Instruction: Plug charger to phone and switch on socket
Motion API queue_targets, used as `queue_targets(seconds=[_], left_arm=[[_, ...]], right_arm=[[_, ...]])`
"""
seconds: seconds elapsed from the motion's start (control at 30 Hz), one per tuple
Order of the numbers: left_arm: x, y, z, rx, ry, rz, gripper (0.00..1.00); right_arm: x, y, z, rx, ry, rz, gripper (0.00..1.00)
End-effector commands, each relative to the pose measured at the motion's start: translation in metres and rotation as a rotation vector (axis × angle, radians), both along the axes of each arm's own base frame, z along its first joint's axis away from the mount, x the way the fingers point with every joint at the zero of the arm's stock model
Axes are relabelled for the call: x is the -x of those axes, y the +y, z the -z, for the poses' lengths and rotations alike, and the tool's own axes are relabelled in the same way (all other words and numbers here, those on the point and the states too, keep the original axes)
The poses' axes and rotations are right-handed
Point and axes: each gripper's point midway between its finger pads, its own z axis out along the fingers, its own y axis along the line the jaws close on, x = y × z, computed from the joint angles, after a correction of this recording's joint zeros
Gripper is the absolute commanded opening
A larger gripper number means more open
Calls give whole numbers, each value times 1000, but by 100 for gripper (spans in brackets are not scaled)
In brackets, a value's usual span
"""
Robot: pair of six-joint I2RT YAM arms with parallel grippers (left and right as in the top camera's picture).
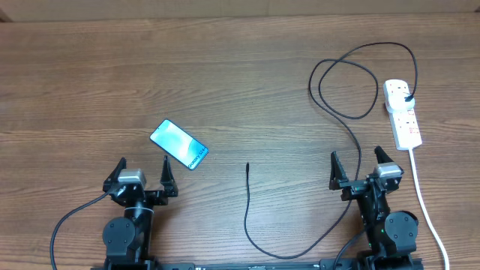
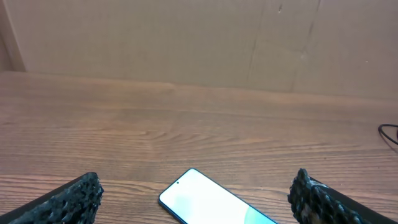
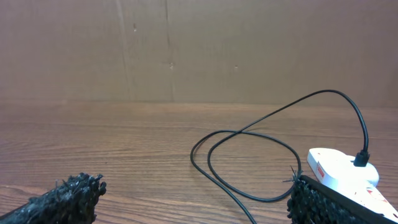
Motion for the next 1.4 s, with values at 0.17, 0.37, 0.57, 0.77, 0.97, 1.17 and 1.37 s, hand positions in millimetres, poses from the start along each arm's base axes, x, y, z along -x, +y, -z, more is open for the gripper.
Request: queue_targets(seconds=[0.17,0.37,0.57,0.77,0.97,1.17,1.37], left_arm=[[0,1,-1,10,-6,-1,100],[0,1,-1,10,-7,-4,100],[0,1,-4,10,-19,-3,99],[0,1,-19,7,-75,-2,100],[5,0,-49,-7,-130,1,100],[19,1,-99,-45,-180,-1,100],[20,1,-135,-45,-164,-2,100]], right_arm=[[0,2,2,5,-6,-10,100],[0,2,2,4,-6,-10,100],[0,2,2,4,-6,-10,100],[0,2,2,4,-6,-10,100],[0,2,2,4,-6,-10,100],[0,2,2,4,-6,-10,100],[0,2,2,4,-6,-10,100]])
